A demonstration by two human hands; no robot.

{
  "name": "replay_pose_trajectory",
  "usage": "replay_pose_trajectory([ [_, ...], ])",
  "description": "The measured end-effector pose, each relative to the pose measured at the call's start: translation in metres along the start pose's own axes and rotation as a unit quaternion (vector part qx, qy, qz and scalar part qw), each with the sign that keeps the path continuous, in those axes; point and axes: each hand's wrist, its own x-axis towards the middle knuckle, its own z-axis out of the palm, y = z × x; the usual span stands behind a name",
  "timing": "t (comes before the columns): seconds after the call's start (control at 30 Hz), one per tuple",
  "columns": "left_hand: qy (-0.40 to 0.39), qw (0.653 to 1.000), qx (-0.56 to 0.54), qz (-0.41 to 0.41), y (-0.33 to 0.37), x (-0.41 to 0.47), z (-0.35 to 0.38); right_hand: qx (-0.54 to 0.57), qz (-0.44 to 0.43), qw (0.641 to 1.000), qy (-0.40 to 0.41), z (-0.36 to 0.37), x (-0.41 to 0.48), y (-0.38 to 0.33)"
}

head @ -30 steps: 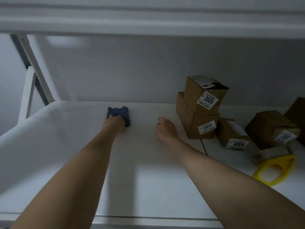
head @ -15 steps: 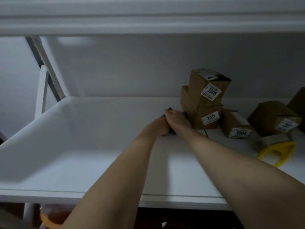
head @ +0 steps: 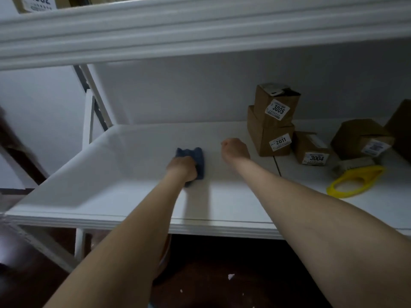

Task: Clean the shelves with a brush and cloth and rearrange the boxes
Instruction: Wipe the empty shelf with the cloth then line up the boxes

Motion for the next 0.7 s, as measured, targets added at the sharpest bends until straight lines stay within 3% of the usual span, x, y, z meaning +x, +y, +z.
replay_pose_trajectory([
  [0.17, -0.073, 0.993, -0.014, 0.088, 0.07, 0.006, 0.01, 0.012, 0.025, 0.999, 0.015, -0.005, -0.012, 0.009],
  [0.37, -0.027, 0.993, -0.022, 0.116, 0.061, -0.002, 0.008, 0.03, 0.057, 0.998, 0.009, -0.011, -0.014, 0.022],
  [0.57, -0.025, 0.999, -0.014, -0.046, -0.035, -0.018, 0.002, 0.049, 0.072, 0.996, -0.013, -0.002, -0.015, 0.013],
  [0.63, -0.036, 0.989, -0.029, -0.14, -0.047, -0.025, 0.003, 0.049, 0.072, 0.996, -0.013, 0.001, -0.016, 0.01],
  [0.7, -0.034, 0.983, -0.029, -0.176, -0.043, -0.026, 0.009, 0.047, 0.071, 0.996, -0.011, 0.002, -0.017, 0.008],
])
